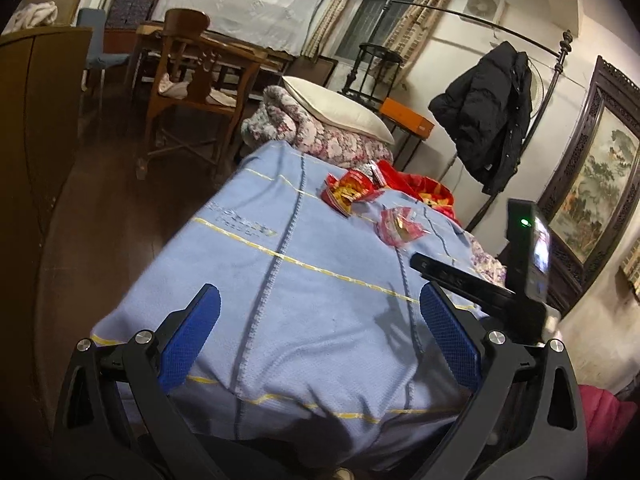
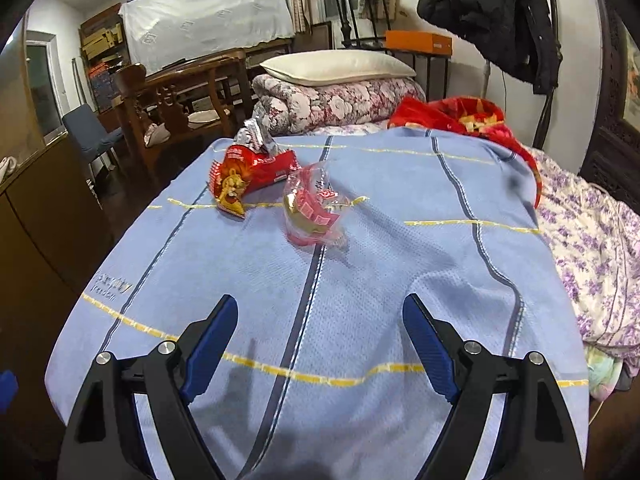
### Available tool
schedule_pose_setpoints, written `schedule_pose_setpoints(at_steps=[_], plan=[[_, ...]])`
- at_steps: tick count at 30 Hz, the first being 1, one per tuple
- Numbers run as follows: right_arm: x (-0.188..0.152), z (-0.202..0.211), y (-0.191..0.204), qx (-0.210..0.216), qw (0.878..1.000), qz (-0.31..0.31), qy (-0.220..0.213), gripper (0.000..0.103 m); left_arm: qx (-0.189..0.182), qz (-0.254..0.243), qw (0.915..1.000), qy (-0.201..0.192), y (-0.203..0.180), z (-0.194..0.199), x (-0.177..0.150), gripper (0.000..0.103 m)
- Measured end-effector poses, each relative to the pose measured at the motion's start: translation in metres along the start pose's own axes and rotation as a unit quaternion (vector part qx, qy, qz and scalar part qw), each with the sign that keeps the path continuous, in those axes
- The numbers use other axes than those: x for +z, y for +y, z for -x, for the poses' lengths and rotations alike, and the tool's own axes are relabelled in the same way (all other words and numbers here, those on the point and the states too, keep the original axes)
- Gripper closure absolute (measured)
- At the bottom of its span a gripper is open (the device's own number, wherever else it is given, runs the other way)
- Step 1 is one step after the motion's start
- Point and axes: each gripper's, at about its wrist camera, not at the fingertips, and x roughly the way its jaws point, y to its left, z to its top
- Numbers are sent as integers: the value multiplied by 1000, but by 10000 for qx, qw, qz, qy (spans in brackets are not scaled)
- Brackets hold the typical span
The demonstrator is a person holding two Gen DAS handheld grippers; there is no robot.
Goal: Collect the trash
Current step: 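Return both tools to the last wrappers on the bed, then grasp the red lion-print snack bag with left tool while right tool approaches the pink packet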
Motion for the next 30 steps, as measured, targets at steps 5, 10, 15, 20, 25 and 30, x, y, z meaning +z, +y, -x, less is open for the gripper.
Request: schedule_pose_setpoints(at_steps=[5,10,15,20,25,30], plan=[[2,-14,-10,10,9998,-181,84,20,76,-379,9992,-39,-19,-3,-4,7],[11,-32,-16,309,9983,-367,333,20,280,-742,9968,-127,-31,-4,-8,7],[23,-47,-12,458,9976,-344,388,20,388,-711,9967,29,-31,-14,-8,7],[21,-51,-15,602,9961,-381,528,17,487,-631,9967,125,-30,-22,-8,7],[21,-53,-9,635,9959,-197,608,10,847,-1009,9913,53,-40,-25,-12,7],[20,-54,-2,525,9962,24,689,5,1081,-1227,9865,-14,-36,-31,1,7]])
